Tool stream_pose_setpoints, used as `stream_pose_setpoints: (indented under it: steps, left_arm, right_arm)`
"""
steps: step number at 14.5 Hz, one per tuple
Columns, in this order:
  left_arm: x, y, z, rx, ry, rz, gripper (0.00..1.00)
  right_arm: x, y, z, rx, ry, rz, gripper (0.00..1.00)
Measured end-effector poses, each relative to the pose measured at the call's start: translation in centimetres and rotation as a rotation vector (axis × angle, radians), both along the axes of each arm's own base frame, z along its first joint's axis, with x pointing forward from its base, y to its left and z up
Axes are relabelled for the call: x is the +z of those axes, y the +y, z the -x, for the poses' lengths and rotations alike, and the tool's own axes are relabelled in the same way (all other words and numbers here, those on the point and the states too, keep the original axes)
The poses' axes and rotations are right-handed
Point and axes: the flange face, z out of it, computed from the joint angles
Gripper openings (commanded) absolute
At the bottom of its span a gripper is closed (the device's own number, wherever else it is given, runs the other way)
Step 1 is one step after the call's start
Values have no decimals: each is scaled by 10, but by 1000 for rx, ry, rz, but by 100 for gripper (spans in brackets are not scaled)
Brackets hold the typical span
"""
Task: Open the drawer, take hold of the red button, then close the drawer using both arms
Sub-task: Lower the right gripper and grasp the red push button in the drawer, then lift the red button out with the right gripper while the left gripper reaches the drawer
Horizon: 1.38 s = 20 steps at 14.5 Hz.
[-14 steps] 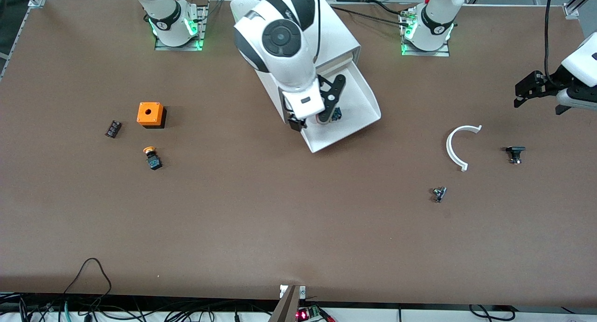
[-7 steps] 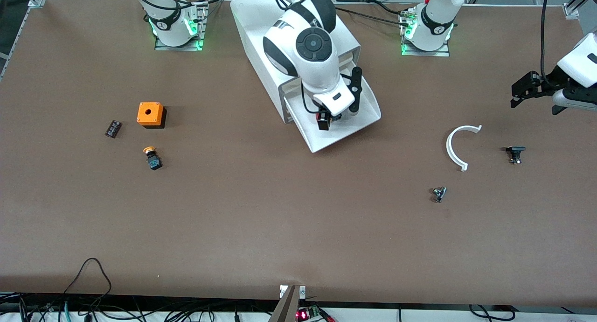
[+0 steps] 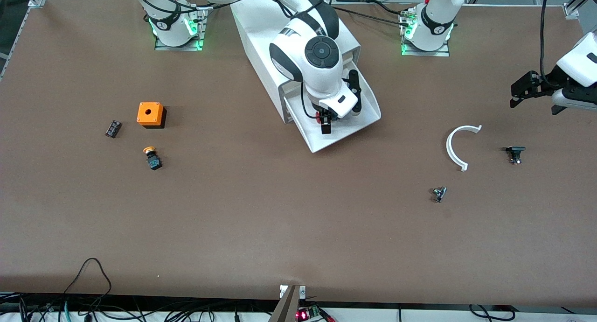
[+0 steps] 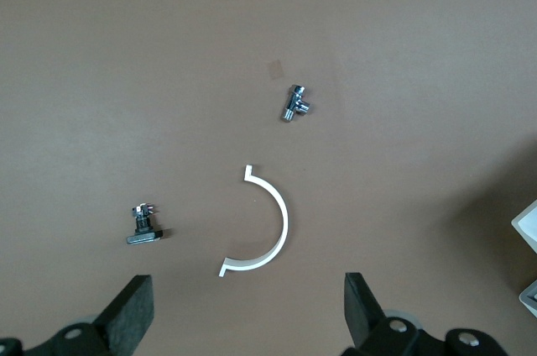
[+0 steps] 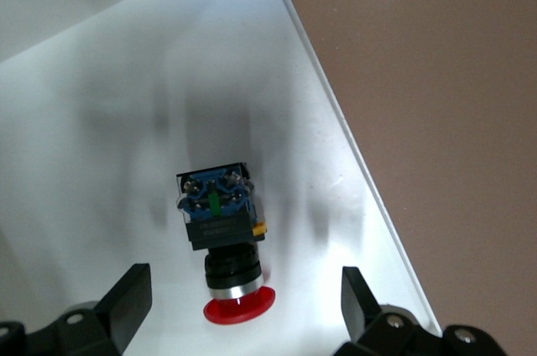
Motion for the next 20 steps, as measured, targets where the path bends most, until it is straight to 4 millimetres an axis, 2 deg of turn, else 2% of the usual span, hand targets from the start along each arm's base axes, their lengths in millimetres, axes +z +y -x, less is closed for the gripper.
stream_pose_setpoints:
  steps: [3,5,9,14,18,20]
  left_arm:
    - [4,-1,-1,-3,-8,0,100]
    - [7,-2,-1,-4,-14,-1,100]
    - [9,-7,-2,-13,-18,-1,100]
    - [10,-8,-2,-16,-21,-1,100]
    - [10,-10,-2,-19,-21,-1,100]
    - [12,-13,-2,-25,-24,-1,100]
  right_arm:
    - [-6,6,4,12,-13,-3,99]
    - [-13,12,10,22,-26,7,94]
    - [-22,21,20,44,-38,24,63]
    - [-27,21,20,57,-42,34,29]
    - [-20,22,19,89,-54,22,17]
    - [-6,24,17,93,-72,2,14]
